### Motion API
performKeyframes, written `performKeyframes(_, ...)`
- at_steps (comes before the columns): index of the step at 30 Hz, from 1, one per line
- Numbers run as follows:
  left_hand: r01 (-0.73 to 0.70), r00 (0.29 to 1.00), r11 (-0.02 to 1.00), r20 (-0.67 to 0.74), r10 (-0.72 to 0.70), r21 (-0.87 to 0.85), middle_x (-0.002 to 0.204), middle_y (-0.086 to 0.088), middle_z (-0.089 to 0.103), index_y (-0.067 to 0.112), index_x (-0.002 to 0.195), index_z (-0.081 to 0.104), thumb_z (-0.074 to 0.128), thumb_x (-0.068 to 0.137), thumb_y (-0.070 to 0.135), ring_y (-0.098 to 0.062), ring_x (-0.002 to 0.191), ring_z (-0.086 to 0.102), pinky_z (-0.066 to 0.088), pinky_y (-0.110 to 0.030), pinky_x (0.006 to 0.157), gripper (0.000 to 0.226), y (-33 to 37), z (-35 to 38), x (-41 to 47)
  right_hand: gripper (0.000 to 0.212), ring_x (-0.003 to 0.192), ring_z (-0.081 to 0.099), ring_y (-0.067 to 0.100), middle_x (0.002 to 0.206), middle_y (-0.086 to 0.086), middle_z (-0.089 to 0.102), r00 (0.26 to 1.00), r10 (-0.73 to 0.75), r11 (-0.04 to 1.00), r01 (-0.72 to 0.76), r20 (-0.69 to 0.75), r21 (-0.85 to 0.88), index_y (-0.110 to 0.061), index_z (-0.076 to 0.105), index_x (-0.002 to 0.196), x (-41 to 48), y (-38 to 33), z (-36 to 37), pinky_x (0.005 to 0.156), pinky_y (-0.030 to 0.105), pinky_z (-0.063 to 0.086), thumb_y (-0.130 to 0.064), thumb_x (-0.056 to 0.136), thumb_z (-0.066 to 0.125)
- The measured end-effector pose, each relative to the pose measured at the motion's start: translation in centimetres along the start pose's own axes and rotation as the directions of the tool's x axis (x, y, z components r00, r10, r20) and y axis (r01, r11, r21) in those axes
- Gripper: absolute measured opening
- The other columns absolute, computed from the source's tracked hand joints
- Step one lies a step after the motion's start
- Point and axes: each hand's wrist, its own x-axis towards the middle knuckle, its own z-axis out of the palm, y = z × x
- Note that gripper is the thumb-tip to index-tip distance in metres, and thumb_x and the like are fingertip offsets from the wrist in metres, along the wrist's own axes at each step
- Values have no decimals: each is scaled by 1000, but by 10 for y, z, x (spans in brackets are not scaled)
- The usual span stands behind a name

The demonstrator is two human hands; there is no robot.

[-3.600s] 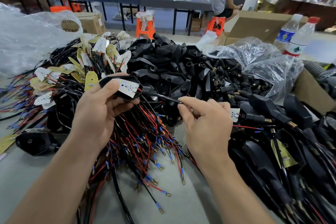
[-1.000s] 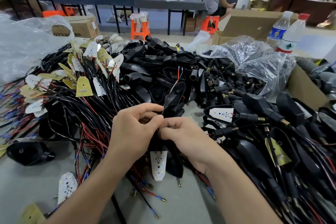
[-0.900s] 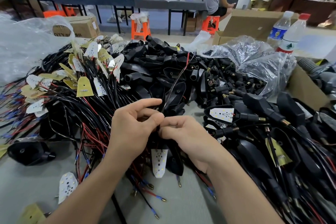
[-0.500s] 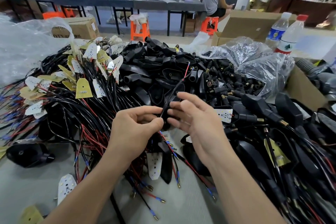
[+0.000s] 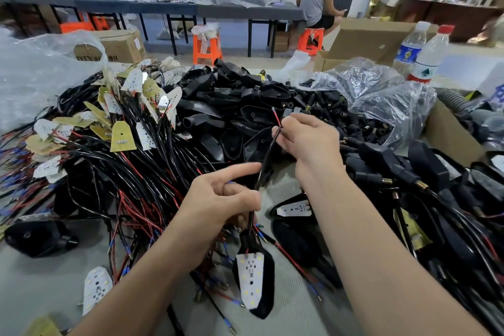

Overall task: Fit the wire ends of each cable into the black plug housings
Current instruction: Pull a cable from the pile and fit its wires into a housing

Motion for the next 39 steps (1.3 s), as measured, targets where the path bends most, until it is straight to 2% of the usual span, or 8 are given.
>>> performKeyframes(12,35,989,957,126,-74,289,78,-9,78,21,84,84,84,69,45,-16,70,73,57,-25,72,28,1,-2,-2,33,60,69,30,79,25,69,996,76,996,-78,-55,-40,3,67,91,24,10,23,57,31,58,28,70,67)
performKeyframes(16,17,974,885,-208,91,466,78,9,79,38,89,81,73,93,41,-11,68,76,65,-38,66,8,-6,1,0,30,66,71,31,72,20,74,991,69,936,-24,116,-350,-6,74,84,2,31,14,74,45,64,16,64,72)
performKeyframes(20,-38,889,968,-435,146,248,90,14,79,32,117,72,72,93,32,-8,80,77,64,-32,61,24,-11,-5,12,26,65,70,16,75,9,78,927,103,882,82,360,-465,-15,79,80,-30,39,2,70,32,57,-3,57,76)
performKeyframes(26,-6,874,969,-469,125,248,74,3,79,44,79,81,78,90,15,-15,68,76,60,-24,60,32,-13,-10,23,18,54,64,13,67,7,75,848,169,797,183,503,-576,-13,79,77,-54,30,-8,57,22,50,0,65,77)
performKeyframes(29,9,859,954,-491,146,300,72,1,78,40,81,82,75,91,15,-16,66,75,62,-34,66,28,-18,-10,24,15,59,66,-3,63,-13,73,894,-29,507,398,446,-764,-30,75,67,-41,14,-11,59,10,47,-16,73,78)
performKeyframes(32,24,850,938,-501,163,346,74,7,78,34,91,80,69,95,12,-13,67,76,64,-33,68,25,-18,-7,22,8,75,68,19,75,-4,74,887,-264,87,414,380,-906,-27,69,73,-6,-22,-20,72,24,53,-23,78,66)
performKeyframes(36,46,864,902,-470,180,430,76,16,77,29,117,75,69,93,9,-12,69,75,64,-29,69,32,-13,-4,16,12,84,58,34,99,13,63,978,-149,-335,86,143,-938,-11,53,88,35,-59,-39,74,39,47,-16,79,59)
performKeyframes(39,42,876,891,-446,185,453,81,22,77,26,132,69,69,90,2,1,75,74,61,-26,80,48,-11,-2,14,37,108,62,39,126,19,60,992,-40,-419,94,122,-903,-6,58,120,50,-53,-46,85,42,50,-15,84,60)
